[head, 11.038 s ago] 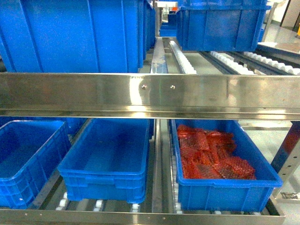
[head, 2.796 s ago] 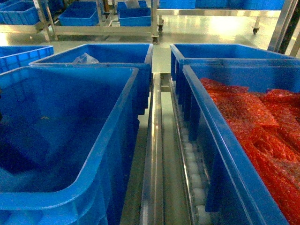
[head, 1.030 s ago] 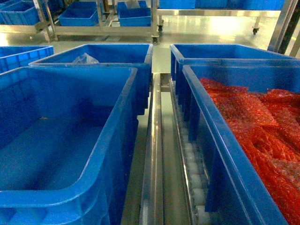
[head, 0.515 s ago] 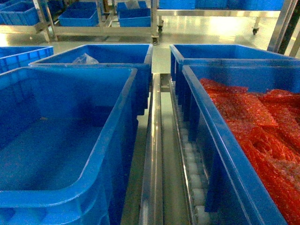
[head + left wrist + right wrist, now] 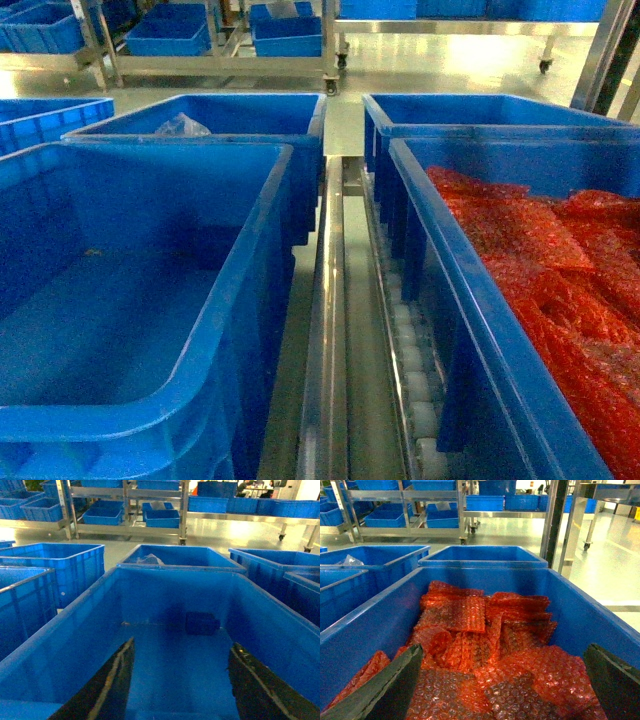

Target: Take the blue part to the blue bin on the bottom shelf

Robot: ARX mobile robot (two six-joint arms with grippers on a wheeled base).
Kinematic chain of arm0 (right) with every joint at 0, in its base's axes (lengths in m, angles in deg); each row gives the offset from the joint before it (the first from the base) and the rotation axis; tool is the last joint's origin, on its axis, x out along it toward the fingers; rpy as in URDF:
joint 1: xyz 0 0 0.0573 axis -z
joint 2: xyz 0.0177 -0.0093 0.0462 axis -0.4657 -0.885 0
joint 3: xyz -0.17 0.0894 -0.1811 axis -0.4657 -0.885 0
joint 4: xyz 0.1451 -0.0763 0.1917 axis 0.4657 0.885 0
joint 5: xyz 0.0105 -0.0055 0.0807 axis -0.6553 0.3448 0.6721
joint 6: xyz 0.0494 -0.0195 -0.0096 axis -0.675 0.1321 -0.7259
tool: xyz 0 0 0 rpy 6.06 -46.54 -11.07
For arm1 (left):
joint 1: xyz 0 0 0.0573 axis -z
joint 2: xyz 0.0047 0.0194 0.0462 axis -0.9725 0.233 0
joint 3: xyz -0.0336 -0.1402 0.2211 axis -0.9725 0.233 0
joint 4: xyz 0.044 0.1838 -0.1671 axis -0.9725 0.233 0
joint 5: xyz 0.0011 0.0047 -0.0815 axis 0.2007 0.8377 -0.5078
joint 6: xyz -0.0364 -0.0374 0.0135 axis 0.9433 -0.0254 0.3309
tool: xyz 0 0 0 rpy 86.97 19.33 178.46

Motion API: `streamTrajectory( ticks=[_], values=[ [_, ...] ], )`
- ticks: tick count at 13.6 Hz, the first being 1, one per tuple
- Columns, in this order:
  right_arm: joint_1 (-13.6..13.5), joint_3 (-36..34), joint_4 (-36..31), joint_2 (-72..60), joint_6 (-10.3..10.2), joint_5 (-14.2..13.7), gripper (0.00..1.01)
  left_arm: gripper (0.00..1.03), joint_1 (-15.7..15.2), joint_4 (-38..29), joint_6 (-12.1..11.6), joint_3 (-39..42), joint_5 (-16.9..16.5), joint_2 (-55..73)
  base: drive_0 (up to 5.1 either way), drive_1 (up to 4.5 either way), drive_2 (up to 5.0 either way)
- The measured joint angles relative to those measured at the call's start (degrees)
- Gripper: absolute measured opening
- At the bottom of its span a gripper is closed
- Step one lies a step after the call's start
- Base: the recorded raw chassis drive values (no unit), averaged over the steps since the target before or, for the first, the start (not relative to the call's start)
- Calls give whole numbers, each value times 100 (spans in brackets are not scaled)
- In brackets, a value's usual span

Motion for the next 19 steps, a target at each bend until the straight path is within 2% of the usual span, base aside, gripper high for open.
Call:
streamTrajectory(
  ticks=[3, 4, 19],
  values=[
    [0, 0, -2, 0, 0, 0, 98, 93, 0, 0, 0, 0, 0, 0, 0, 0, 0],
    [0, 0, 0, 0, 0, 0, 98, 100, 0, 0, -7, 0, 0, 0, 0, 0, 0],
    [0, 0, 0, 0, 0, 0, 98, 98, 0, 0, -7, 0, 0, 0, 0, 0, 0]
  ],
)
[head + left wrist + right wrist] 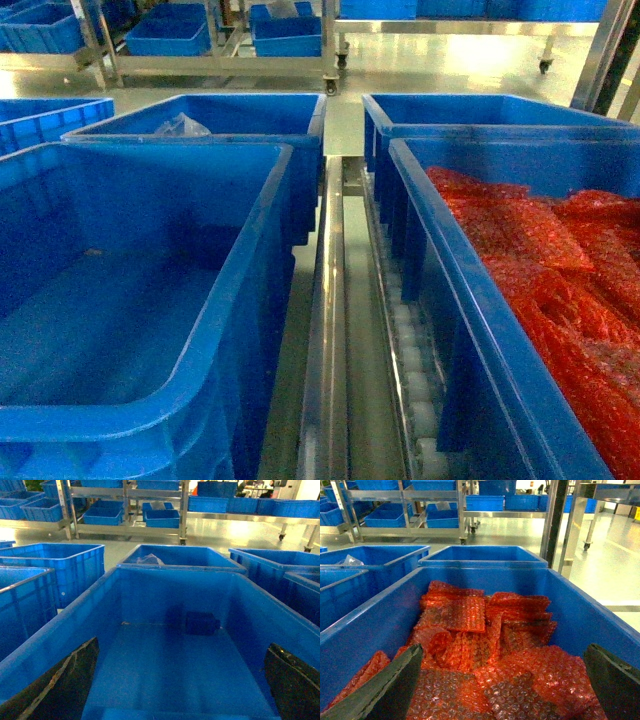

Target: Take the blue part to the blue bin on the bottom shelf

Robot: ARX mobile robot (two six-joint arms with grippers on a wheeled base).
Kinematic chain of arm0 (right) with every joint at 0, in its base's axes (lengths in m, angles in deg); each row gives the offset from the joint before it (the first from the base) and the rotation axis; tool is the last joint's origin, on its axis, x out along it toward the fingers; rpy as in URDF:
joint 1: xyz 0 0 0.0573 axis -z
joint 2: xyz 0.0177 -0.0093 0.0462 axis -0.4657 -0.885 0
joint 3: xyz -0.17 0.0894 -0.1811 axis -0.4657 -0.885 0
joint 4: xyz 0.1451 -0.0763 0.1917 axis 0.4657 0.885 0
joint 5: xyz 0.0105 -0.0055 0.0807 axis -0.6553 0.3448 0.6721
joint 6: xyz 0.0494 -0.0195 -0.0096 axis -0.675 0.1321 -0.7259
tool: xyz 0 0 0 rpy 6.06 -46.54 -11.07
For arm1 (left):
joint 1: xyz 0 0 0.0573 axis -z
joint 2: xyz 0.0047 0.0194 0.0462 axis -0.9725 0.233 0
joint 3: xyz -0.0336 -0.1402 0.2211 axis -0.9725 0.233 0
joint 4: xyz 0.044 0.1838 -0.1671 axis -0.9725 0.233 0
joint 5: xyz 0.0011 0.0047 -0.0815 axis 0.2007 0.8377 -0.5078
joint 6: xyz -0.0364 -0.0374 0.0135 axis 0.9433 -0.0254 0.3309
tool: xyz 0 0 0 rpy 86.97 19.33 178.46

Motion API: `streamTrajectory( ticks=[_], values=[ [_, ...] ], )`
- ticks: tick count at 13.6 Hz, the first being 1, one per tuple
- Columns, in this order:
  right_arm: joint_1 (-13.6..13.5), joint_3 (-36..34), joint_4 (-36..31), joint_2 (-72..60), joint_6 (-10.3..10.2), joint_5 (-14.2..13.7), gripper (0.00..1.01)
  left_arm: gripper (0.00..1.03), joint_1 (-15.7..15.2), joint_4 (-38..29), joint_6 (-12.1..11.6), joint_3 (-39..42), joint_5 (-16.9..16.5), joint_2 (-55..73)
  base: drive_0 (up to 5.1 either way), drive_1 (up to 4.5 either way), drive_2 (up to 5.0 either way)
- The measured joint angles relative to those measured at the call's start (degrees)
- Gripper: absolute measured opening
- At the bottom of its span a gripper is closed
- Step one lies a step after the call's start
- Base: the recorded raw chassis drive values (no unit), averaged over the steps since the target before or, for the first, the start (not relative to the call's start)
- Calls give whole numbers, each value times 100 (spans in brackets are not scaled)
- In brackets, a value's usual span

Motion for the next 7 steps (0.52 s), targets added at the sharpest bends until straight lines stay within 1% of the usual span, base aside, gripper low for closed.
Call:
streamTrajectory(
  ticks=[7],
  values=[
    [0, 0, -2, 0, 0, 0, 98, 98, 0, 0, 2, 0, 0, 0, 0, 0, 0]
  ],
)
